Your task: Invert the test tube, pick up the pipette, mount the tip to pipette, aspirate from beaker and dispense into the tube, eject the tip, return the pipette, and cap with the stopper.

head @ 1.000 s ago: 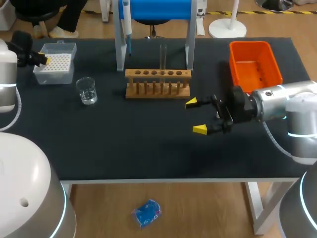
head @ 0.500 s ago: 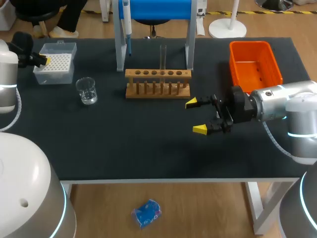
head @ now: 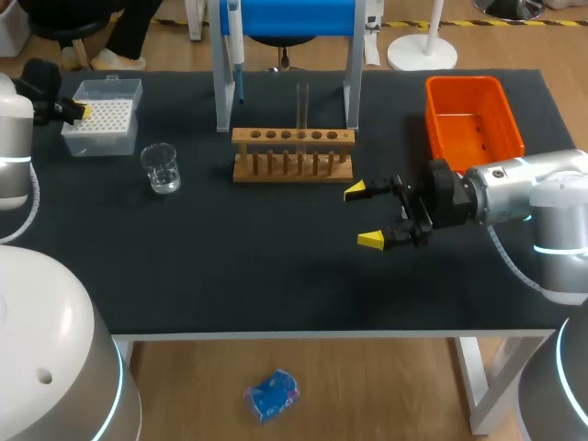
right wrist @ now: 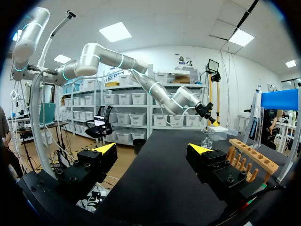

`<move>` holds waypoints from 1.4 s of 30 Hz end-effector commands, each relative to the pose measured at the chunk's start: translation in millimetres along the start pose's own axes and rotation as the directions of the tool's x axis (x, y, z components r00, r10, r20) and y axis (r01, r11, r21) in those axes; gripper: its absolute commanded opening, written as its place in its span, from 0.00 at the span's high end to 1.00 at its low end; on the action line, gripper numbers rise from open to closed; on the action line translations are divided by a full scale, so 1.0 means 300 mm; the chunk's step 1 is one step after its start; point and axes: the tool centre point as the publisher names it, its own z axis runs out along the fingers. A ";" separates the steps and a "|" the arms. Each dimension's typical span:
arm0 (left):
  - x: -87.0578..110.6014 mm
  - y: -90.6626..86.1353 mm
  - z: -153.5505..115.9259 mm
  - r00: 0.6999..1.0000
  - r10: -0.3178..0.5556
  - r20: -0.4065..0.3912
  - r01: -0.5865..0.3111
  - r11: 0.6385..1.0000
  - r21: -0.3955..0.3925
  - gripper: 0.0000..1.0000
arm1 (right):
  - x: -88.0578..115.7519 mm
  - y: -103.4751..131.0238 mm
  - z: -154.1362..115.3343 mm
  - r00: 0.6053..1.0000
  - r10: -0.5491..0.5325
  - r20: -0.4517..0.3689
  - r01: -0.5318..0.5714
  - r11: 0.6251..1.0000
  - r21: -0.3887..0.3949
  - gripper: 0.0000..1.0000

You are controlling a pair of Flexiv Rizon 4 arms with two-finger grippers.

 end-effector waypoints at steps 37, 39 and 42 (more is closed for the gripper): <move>0.011 -0.057 -0.067 0.998 0.056 0.022 -0.057 0.998 0.020 1.00 | 0.002 0.000 0.000 1.000 -0.001 0.002 0.001 1.000 0.000 0.00; 0.014 -0.062 -0.073 0.998 0.063 0.024 -0.063 0.998 0.022 1.00 | 0.002 0.000 0.000 1.000 -0.001 0.002 0.001 1.000 0.000 0.00; 0.018 -0.067 -0.082 0.997 0.071 0.034 -0.072 0.997 0.025 1.00 | 0.002 0.000 0.000 1.000 -0.001 0.002 0.001 1.000 0.000 0.00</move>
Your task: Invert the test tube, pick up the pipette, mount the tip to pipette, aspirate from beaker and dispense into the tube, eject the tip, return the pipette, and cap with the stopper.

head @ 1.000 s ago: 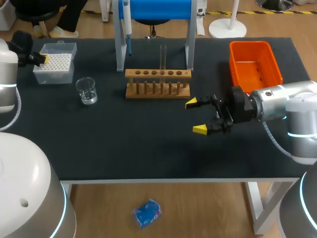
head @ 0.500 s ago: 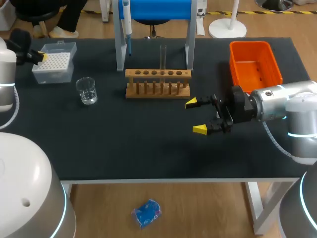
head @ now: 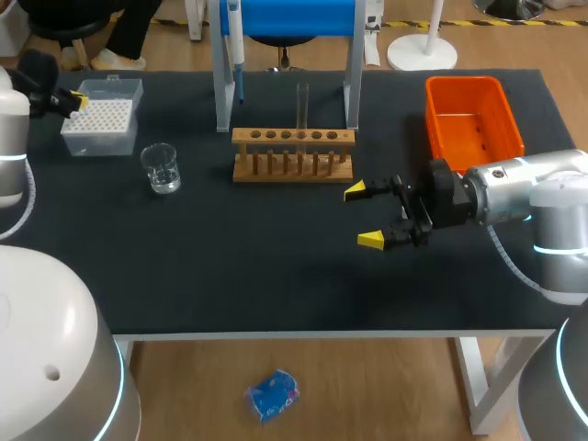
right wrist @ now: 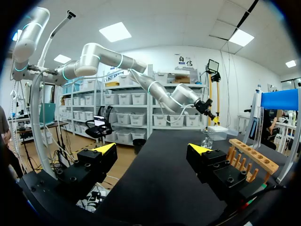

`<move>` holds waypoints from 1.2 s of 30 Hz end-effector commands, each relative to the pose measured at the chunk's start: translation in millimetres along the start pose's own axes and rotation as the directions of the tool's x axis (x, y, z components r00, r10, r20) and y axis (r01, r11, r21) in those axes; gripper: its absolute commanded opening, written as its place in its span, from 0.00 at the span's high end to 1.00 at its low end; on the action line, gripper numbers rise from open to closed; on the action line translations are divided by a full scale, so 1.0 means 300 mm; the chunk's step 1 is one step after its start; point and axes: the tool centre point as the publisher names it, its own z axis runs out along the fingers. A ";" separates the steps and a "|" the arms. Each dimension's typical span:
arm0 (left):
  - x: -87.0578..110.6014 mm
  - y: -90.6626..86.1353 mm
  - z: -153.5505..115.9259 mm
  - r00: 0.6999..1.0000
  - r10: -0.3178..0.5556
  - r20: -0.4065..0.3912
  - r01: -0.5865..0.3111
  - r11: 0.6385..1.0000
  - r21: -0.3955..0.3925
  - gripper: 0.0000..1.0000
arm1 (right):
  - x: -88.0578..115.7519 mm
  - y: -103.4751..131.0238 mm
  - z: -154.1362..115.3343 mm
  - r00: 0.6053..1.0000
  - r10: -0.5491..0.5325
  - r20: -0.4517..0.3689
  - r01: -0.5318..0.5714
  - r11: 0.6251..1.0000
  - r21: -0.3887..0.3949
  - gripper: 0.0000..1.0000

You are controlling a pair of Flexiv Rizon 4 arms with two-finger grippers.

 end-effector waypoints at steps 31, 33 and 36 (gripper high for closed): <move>0.078 -0.099 -0.156 0.995 0.073 0.061 -0.074 0.997 0.021 1.00 | 0.002 0.000 0.000 1.000 -0.001 0.002 0.001 1.000 0.000 0.00; 0.087 -0.104 -0.168 0.995 0.078 0.067 -0.080 0.997 0.023 1.00 | 0.002 0.000 0.000 1.000 -0.001 0.002 0.001 1.000 0.000 0.00; 0.101 -0.112 -0.188 0.996 0.073 0.058 -0.075 0.997 0.034 1.00 | 0.002 0.000 0.000 1.000 -0.001 0.002 0.001 1.000 0.000 0.00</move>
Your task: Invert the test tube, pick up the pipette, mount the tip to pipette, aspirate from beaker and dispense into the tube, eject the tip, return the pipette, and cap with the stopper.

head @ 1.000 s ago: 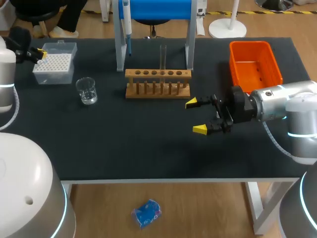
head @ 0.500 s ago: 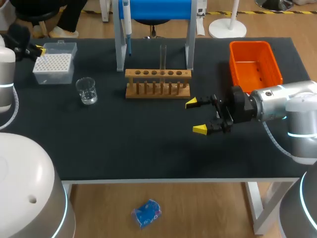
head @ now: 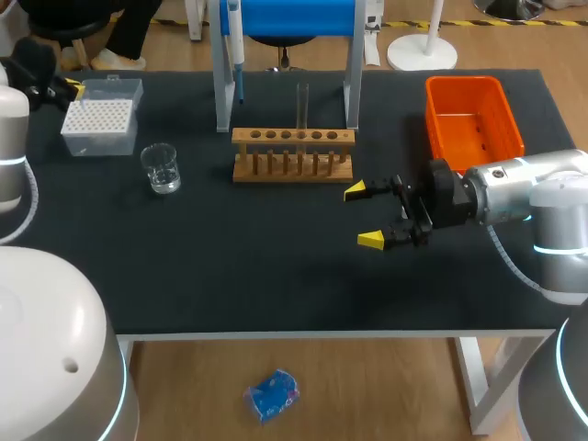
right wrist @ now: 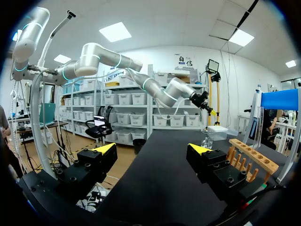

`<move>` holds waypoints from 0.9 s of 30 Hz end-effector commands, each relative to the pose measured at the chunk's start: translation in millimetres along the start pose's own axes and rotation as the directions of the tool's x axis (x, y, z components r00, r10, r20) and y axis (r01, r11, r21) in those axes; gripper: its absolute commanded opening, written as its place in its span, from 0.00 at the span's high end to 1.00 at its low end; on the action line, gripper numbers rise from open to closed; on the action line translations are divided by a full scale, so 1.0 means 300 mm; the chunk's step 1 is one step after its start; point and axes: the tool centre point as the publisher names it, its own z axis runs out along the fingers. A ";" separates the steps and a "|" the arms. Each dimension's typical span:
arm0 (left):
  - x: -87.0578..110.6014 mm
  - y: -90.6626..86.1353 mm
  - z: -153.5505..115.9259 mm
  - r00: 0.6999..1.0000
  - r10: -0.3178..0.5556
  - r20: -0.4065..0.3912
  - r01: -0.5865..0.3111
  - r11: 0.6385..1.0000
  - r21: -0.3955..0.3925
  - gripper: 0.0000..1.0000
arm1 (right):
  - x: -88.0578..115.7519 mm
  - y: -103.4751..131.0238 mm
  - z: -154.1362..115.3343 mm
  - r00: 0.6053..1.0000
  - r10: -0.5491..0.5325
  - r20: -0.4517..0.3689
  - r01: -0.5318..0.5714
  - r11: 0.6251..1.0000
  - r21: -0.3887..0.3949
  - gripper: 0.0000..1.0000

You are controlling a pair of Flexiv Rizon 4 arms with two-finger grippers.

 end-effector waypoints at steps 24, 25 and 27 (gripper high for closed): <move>0.517 -0.249 -0.344 0.809 0.342 -0.478 -0.344 0.935 0.088 1.00 | 0.002 0.000 0.000 1.000 -0.001 0.002 0.001 1.000 0.000 0.00; 0.551 -0.262 -0.351 0.800 0.344 -0.492 -0.348 0.933 0.086 1.00 | 0.002 0.000 0.000 1.000 -0.001 0.002 0.001 1.000 0.000 0.00; 0.604 -0.277 -0.359 0.782 0.355 -0.513 -0.368 0.926 0.080 1.00 | 0.002 0.000 0.000 1.000 -0.001 0.002 0.001 1.000 0.000 0.00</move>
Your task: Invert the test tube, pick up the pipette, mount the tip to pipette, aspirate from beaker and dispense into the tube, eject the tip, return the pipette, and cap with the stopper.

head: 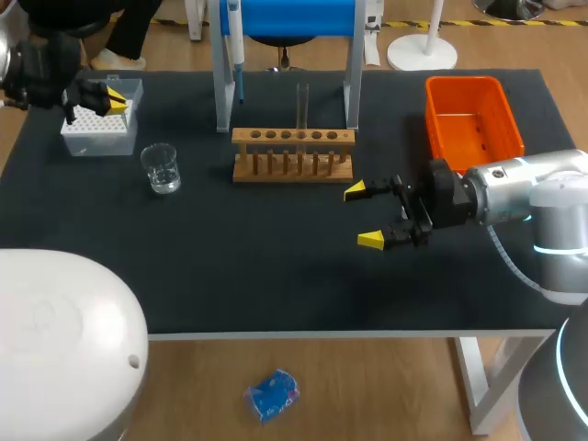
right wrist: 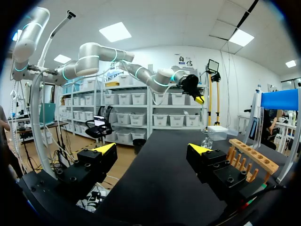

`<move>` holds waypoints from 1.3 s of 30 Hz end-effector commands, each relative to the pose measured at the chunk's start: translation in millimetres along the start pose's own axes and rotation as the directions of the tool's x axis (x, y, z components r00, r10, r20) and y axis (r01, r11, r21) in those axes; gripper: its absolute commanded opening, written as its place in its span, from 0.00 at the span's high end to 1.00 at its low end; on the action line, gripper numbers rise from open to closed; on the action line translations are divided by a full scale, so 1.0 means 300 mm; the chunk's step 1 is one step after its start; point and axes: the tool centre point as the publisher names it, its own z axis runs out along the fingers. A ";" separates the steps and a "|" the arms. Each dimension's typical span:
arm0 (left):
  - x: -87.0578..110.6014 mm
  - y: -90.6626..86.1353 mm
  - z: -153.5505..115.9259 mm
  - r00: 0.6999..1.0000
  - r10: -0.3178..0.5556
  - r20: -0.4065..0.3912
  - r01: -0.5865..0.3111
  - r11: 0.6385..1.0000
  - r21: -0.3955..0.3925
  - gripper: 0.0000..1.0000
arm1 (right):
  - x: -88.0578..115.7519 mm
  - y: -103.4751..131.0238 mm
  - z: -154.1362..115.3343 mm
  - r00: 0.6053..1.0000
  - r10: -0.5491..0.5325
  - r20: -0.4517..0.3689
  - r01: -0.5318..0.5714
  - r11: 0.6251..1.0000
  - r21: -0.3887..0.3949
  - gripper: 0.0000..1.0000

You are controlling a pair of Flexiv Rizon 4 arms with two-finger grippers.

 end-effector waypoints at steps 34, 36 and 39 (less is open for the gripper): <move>0.320 -0.346 0.166 0.972 -0.019 -0.234 0.009 0.999 -0.041 1.00 | -0.048 0.010 0.007 0.998 -0.045 0.043 0.044 0.999 0.031 0.00; 0.320 -0.346 0.166 0.972 -0.019 -0.234 0.009 0.999 -0.041 1.00 | -0.048 0.010 0.007 0.998 -0.045 0.043 0.044 0.999 0.031 0.00; 0.320 -0.346 0.166 0.972 -0.019 -0.234 0.009 0.999 -0.041 1.00 | -0.048 0.010 0.007 0.998 -0.045 0.043 0.044 0.999 0.031 0.00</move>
